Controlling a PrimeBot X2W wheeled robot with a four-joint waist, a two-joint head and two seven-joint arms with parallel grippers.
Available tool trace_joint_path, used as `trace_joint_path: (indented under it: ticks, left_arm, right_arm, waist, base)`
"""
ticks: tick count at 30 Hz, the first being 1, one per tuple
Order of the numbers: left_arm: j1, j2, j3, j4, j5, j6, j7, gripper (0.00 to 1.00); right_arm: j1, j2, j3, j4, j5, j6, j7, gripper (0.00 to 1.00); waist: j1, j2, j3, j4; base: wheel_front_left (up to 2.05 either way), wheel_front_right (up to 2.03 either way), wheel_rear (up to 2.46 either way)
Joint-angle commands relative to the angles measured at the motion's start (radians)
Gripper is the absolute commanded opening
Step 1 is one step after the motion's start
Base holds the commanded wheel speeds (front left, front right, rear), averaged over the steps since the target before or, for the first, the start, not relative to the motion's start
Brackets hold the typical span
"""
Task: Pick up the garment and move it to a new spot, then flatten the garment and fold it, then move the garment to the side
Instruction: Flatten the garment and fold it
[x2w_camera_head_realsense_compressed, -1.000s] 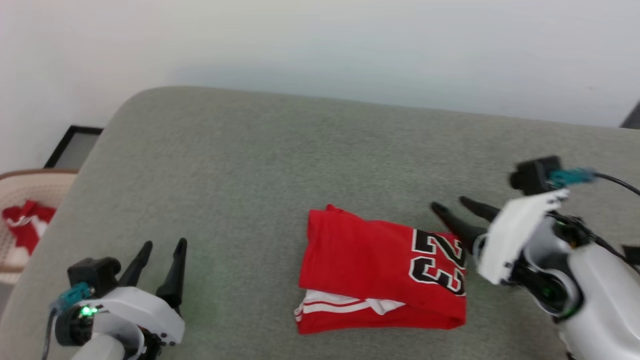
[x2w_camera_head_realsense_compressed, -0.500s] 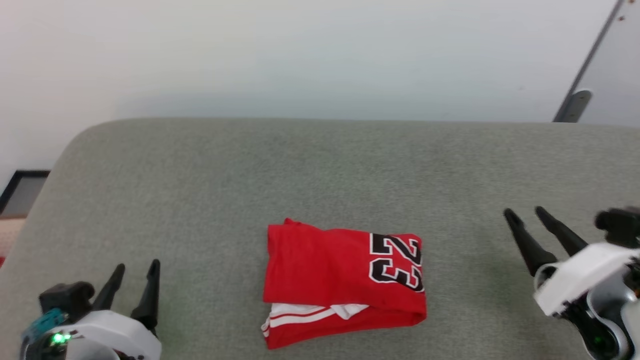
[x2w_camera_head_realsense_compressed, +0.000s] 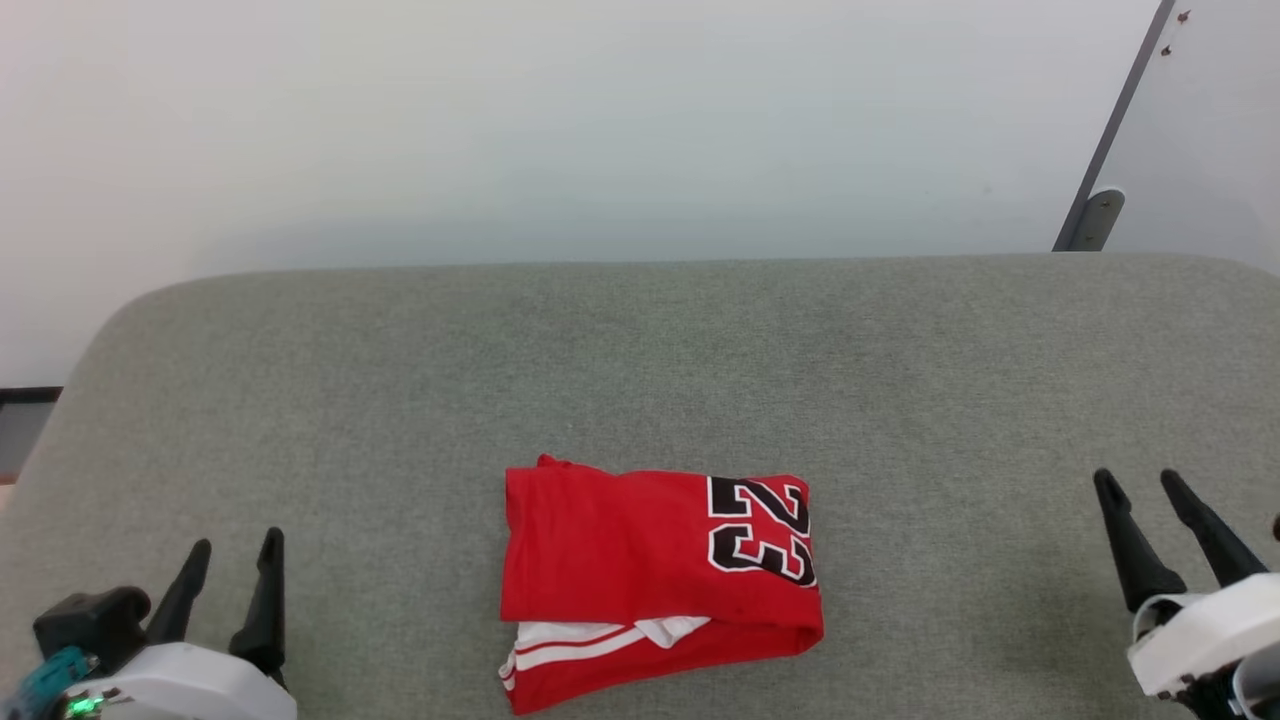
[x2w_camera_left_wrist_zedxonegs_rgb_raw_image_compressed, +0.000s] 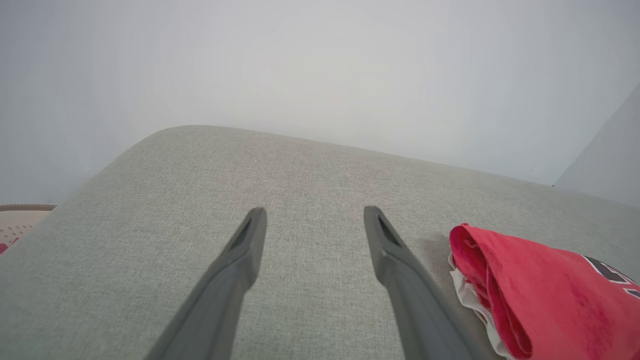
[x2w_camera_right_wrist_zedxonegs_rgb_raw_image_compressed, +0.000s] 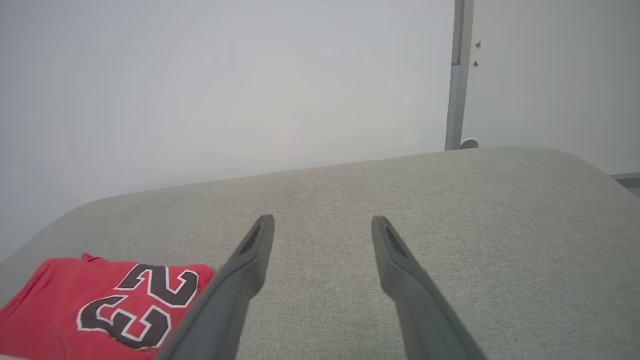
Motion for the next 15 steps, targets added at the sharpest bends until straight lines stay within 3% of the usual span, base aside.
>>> trace_joint_path:
  ticks: [1, 15]
  left_arm:
    - [0.016, -0.007, 0.015, -0.005, 0.013, -0.004, -0.004, 1.00]
    - [0.039, -0.022, 0.050, -0.020, 0.051, -0.015, -0.004, 1.00]
  right_arm:
    - [0.019, 0.003, -0.015, -0.002, -0.009, -0.001, -0.012, 1.00]
    - [0.063, 0.026, -0.051, -0.030, -0.037, -0.001, 0.002, 1.00]
  waist:
    - [0.0000, 0.0000, -0.002, -0.003]
    - [0.0000, 0.0000, -0.009, 0.002]
  base:
    - [0.00, 0.00, 0.00]
    - [0.00, 0.00, 0.00]
